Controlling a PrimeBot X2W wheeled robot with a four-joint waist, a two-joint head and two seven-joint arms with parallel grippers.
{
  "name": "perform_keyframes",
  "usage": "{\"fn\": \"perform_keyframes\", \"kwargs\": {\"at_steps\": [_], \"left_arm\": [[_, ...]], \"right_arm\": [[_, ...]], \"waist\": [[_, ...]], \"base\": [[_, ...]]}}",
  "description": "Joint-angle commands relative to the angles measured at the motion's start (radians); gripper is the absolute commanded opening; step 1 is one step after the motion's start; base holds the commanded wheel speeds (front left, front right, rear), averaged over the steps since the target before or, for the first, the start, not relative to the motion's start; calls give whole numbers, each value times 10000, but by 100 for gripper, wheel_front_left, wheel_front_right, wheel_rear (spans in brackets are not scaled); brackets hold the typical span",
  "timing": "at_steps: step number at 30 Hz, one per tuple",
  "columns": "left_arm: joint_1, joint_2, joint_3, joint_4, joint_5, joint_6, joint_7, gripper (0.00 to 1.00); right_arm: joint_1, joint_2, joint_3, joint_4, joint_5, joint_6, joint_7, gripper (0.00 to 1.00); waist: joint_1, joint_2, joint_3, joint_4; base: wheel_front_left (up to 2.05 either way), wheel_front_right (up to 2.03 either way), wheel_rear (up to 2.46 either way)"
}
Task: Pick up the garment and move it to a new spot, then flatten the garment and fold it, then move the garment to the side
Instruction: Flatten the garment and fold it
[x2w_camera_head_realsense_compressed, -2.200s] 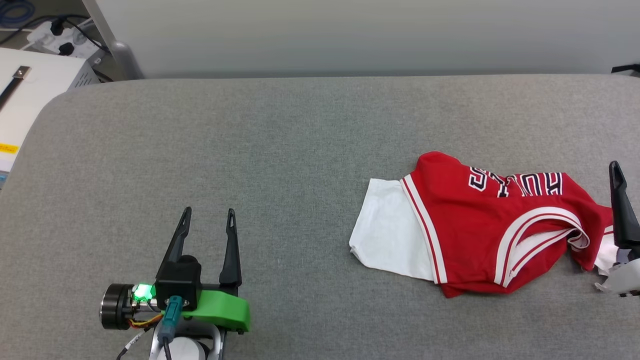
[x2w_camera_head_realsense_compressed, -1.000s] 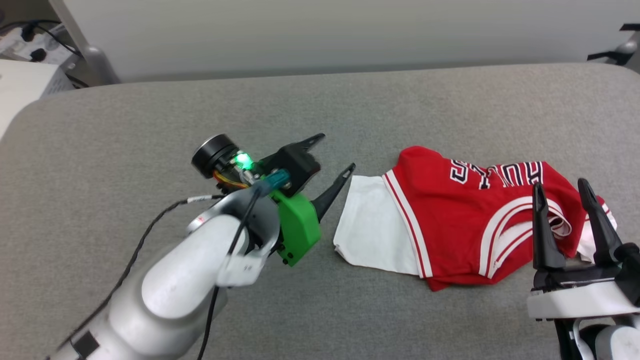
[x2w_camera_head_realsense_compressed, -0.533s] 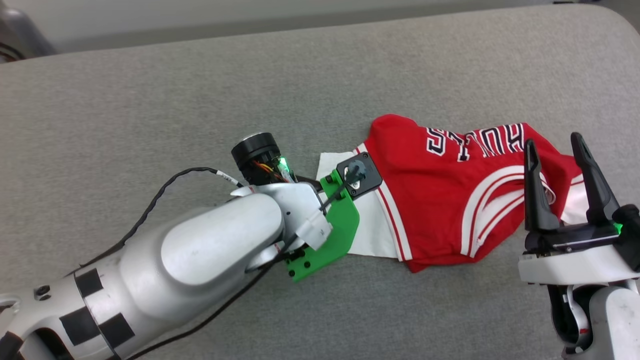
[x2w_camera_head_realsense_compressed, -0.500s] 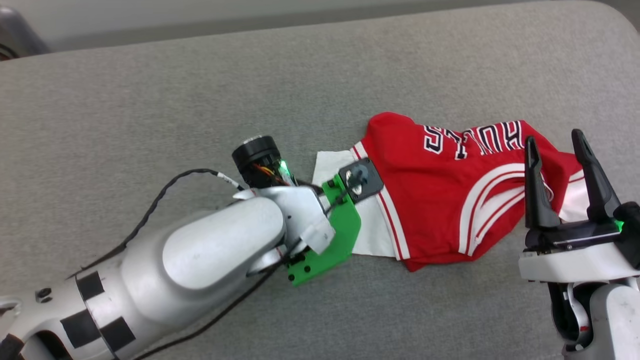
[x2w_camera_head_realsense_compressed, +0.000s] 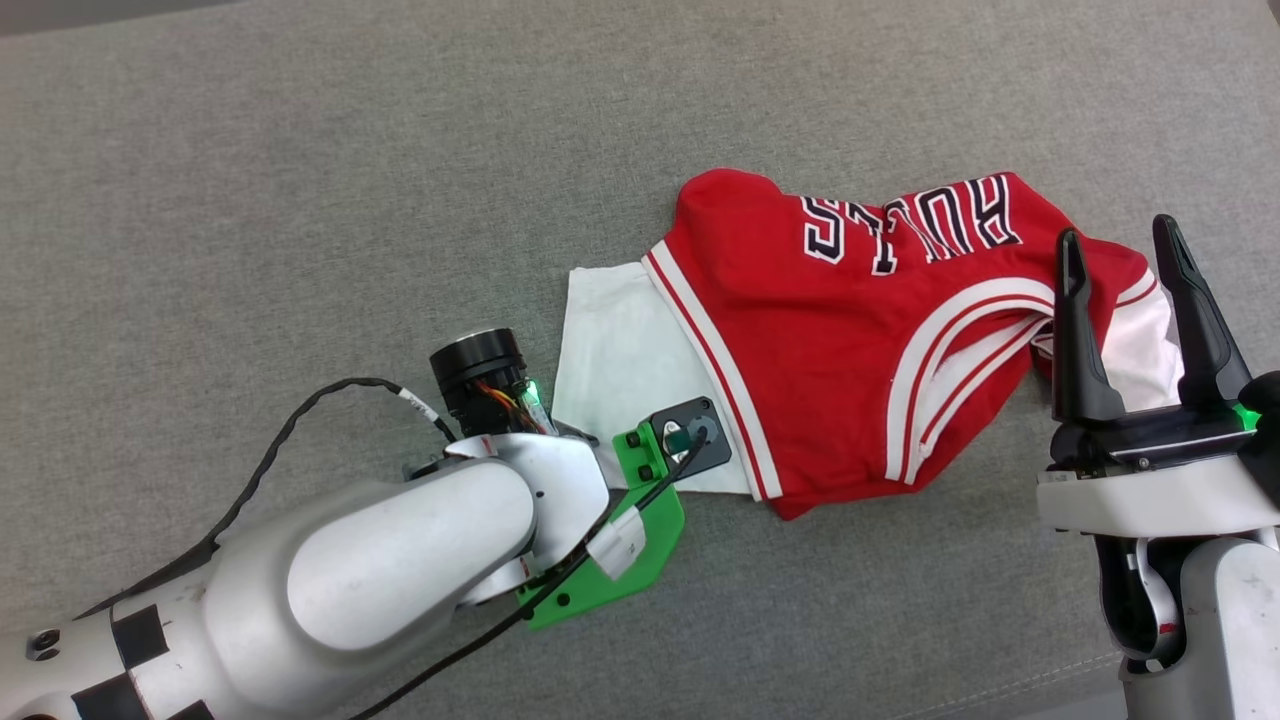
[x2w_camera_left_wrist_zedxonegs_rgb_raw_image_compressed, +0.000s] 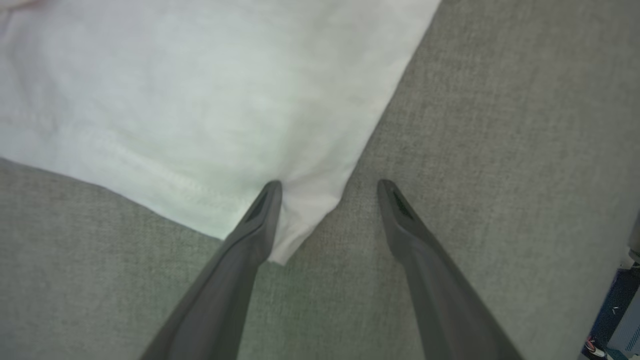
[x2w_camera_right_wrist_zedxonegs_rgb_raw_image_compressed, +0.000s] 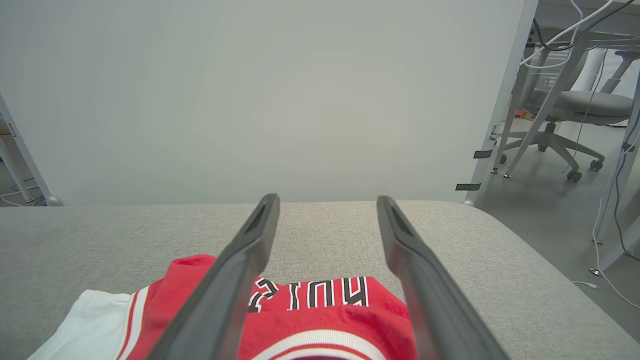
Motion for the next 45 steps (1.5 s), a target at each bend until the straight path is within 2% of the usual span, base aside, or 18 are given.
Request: {"fn": "perform_keyframes", "kwargs": {"at_steps": [1, 2, 3, 4, 9, 13, 18, 22, 29, 33, 37, 40, 41, 42, 45], "left_arm": [[395, 289, -126, 491, 216, 62, 156, 100], [464, 328, -126, 505, 267, 62, 314, 100], [524, 367, -126, 497, 295, 62, 448, 35], [579, 413, -126, 484, 292, 62, 551, 0], [150, 393, -126, 763, 29, 62, -360, 0], [-174, 503, -126, 909, -92, 62, -1548, 0], [-326, 1040, -120, 1285, -544, 62, -3379, 0], [78, 1642, -15, 1658, -880, 82, -4177, 0], [1078, 2652, 142, 2336, -1403, 495, -4685, 0], [1499, 3041, 200, 2763, -1642, 674, -4771, 0], [1923, 3148, 251, 3108, -1960, 870, -4835, 0], [2217, 2989, 314, 3431, -2182, 965, -5138, 0], [2315, 2873, 383, 3537, -2230, 1075, -5388, 21], [2389, 2774, 443, 3617, -2235, 1162, -5666, 100], [2695, 2416, 678, 3908, -2328, 1529, -6571, 100]], "right_arm": [[-170, 20, 22, -42, 46, -6, -58, 100], [-178, 25, 32, -37, 38, -6, -58, 100], [-183, 29, 39, -32, 32, -6, -58, 100], [-188, 32, 43, -24, 20, -6, -58, 100], [-77, 11, -82, -37, -83, -6, -59, 100], [107, -8, -161, -47, -159, -6, -59, 100], [509, -26, -407, -11, -224, -6, -59, 100], [852, -26, -630, -21, -271, -6, -59, 100], [1139, -34, -725, -27, -305, -6, -59, 100], [1188, -91, -725, 36, -311, -6, -59, 100], [1264, -119, -791, 140, -345, -6, -59, 100], [1273, -142, -804, 244, -347, -6, -59, 100], [1274, -157, -806, 290, -345, -6, -59, 100], [1280, -177, -811, 327, -343, -6, -59, 100], [1267, -332, -882, 405, -359, -6, -59, 100]], "waist": [[0, 0, 130, -92], [0, 0, 136, -92], [0, 0, 134, -93], [0, 0, 121, -85], [0, 0, -150, 148], [0, 0, -535, 402], [0, 0, -1196, 876], [0, 0, -1637, 1251], [0, 0, -1894, 1662], [0, 0, -1878, 1744], [0, 0, -1857, 1777], [0, 0, -1893, 1772], [0, 0, -1941, 1775], [0, 0, -1990, 1782], [0, 0, -2243, 1829]], "base": [[0, 0, 0], [0, 0, 0], [0, 0, 0], [0, 0, 0], [0, 0, 0], [0, 0, 0], [0, 0, 0], [0, 0, 0], [0, 0, 0], [0, 0, 0], [0, 0, 0], [0, 0, 0], [0, 0, 0], [0, 0, 0], [0, 0, 0]]}}
